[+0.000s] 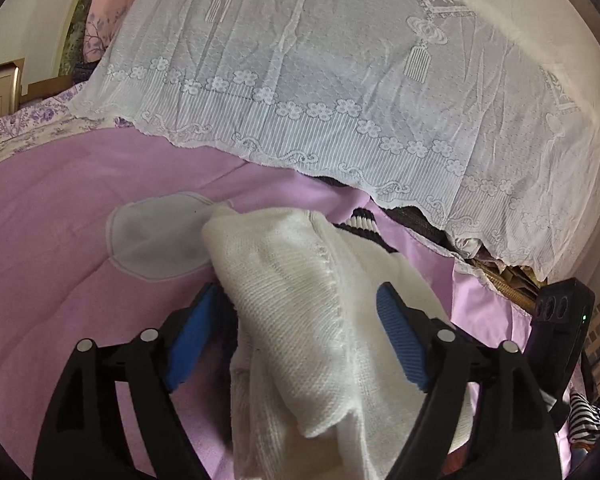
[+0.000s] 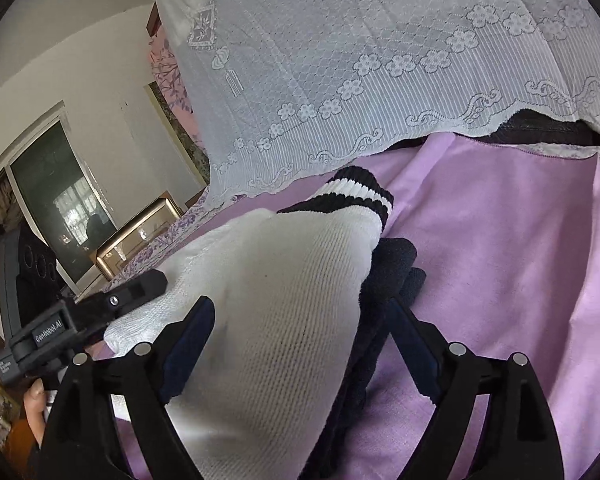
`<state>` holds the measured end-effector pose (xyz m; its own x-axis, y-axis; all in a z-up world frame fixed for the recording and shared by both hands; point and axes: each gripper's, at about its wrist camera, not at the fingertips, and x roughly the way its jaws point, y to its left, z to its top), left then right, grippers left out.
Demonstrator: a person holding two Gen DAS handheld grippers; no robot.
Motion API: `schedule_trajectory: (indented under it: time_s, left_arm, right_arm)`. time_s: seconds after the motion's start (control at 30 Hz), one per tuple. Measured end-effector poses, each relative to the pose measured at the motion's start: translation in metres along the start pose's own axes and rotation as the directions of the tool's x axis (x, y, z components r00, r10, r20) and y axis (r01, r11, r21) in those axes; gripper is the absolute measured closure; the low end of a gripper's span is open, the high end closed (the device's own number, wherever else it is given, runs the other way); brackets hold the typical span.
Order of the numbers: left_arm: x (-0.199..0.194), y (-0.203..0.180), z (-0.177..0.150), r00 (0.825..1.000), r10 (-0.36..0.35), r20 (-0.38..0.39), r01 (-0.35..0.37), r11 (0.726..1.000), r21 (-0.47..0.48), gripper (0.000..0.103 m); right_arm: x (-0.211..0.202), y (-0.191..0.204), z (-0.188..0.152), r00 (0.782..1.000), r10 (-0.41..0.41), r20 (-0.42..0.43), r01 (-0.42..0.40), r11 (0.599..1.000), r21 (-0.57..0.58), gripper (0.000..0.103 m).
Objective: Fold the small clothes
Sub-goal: 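Lower the sweater onto the black gloves and open both tools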
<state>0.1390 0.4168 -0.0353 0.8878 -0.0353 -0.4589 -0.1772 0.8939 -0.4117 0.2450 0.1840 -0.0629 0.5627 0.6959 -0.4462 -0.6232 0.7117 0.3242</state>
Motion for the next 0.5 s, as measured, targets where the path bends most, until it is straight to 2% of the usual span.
schedule_trajectory:
  time_s: [0.13,0.27,0.33,0.43,0.5]
  left_arm:
    - [-0.022,-0.016,0.003,0.998,0.045,0.047,-0.047,0.999,0.029,0.015]
    - [-0.032,-0.042,-0.005,0.991,0.121,0.061,-0.127,0.986,0.109,0.015]
    - [-0.036,-0.054,-0.015,0.982,0.173,0.069,-0.183,0.968,0.172,0.014]
    - [-0.047,-0.067,-0.04,0.963,0.253,0.096,-0.27,0.925,0.268,0.008]
    - [-0.054,-0.068,-0.056,0.951,0.289,0.107,-0.308,0.907,0.288,0.007]
  right_arm:
    - [-0.022,0.021,-0.012,0.995,-0.092,0.033,0.095,0.99,-0.1,0.005]
    - [-0.03,0.037,-0.028,0.986,-0.169,0.001,0.166,0.968,-0.188,0.004]
    - [-0.037,0.042,-0.036,0.981,-0.192,-0.009,0.186,0.96,-0.208,0.004]
    - [-0.051,0.042,-0.046,0.982,-0.189,-0.024,0.181,0.965,-0.188,0.004]
    - [-0.064,0.042,-0.052,0.98,-0.201,-0.016,0.195,0.964,-0.18,0.004]
